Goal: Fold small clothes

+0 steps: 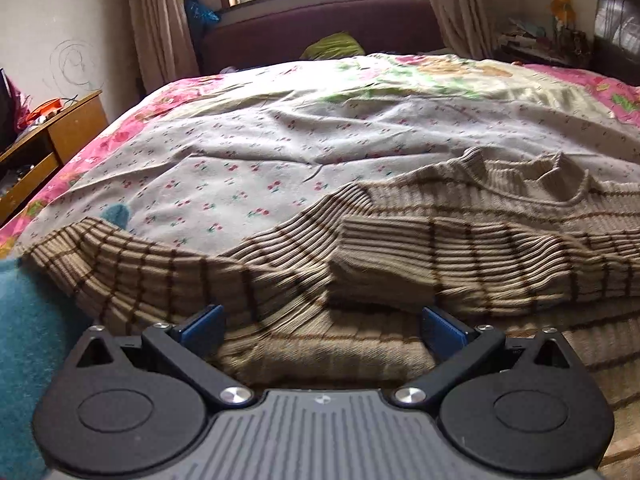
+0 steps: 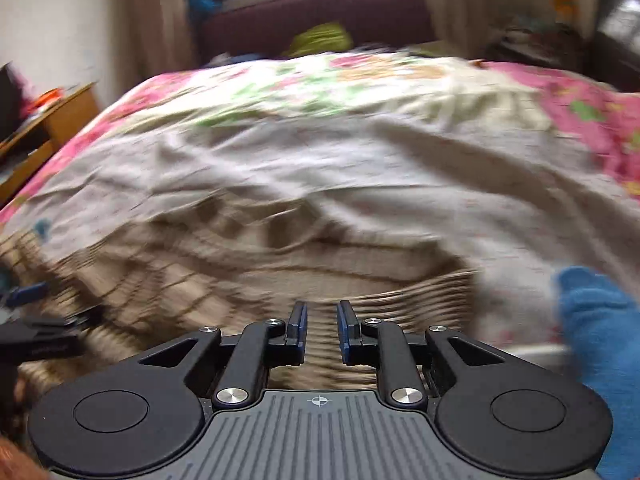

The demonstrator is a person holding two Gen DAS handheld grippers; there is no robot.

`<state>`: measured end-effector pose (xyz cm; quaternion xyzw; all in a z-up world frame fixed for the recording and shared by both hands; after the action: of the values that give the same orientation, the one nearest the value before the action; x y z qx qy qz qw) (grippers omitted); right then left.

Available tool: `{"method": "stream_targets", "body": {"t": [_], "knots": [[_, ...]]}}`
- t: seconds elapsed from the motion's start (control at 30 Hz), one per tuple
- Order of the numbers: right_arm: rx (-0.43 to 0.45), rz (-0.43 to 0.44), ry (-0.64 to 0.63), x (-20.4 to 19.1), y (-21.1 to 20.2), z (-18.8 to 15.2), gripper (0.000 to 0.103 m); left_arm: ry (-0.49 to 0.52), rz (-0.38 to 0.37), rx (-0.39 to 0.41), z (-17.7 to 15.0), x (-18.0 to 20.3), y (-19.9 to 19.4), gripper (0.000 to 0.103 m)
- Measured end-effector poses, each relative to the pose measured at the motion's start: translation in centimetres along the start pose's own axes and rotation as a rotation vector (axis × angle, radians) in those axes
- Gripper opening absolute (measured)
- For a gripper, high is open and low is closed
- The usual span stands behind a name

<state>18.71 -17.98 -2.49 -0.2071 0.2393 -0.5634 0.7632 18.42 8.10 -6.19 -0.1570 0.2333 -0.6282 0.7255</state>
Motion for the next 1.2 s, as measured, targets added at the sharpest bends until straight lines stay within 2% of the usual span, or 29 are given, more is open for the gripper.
{"method": "stream_targets", "body": {"t": [0.07, 0.13, 0.2, 0.37, 0.57, 0.63, 0.7, 0.73, 0.83, 0.97, 1.1, 1.2], "knots": [[-0.1, 0.04, -0.056, -1.8, 1.9, -1.4, 0.017, -0.061, 0.004, -0.026, -0.2, -1.4, 0.0, 0.103], [-0.082, 0.018, -0.127, -3.0, 1.7, -1.5, 0.018, -0.119, -0.004, -0.017, 0.1, -2.5, -0.7, 0.103], [-0.037, 0.038, -0.167, -4.0, 0.7, -0.5, 0.018, -0.141, 0.006, 0.0, 0.1, -3.4, -1.6, 0.103], [0.021, 0.19, -0.221, -9.1, 1.1, 1.4, 0.018, -0.235, 0.048, 0.007, -0.1, -6.1, -2.7, 0.103], [-0.011, 0.313, -0.183, -14.2, 5.7, 0.6, 0.018, -0.363, 0.107, 0.025, -0.7, -9.3, -3.4, 0.103], [-0.024, 0.342, -0.18, -15.3, 6.5, 0.4, 0.018, -0.362, 0.117, 0.006, -1.1, -9.6, -2.9, 0.103], [-0.105, 0.342, -0.226, -16.3, 7.6, -0.1, 0.018, -0.356, 0.118, -0.034, -1.7, -9.6, -2.1, 0.103], [-0.111, 0.338, -0.244, -16.5, 7.6, -0.1, 0.018, -0.362, 0.112, -0.052, -2.0, -9.7, -1.7, 0.103], [-0.11, 0.336, -0.255, -16.9, 6.8, 1.4, 0.018, -0.397, 0.111, -0.043, -2.2, -10.2, -1.9, 0.103], [-0.087, 0.356, -0.263, -19.0, 6.6, 5.2, 0.018, -0.433, 0.083, -0.038, -2.3, -10.5, -2.1, 0.103], [-0.077, 0.407, -0.359, -24.5, 7.8, 9.0, 0.019, -0.437, 0.073, -0.024, -2.3, -10.5, -2.0, 0.103], [-0.112, 0.489, -0.465, -30.0, 9.0, 10.5, 0.024, -0.44, 0.048, -0.018, -2.2, -10.3, -1.8, 0.103]]}}
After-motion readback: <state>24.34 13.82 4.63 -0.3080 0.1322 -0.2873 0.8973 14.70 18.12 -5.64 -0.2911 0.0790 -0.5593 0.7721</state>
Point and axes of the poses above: each gripper's, at about its wrist camera, not at the fingertips, and y roughly the way its jaws point, x to its right, z to its top, the point moved 3 cm from there along y, roughly the way its jaws point, and after that the axes turned 11 degrees about x, right-handed, at the moved point
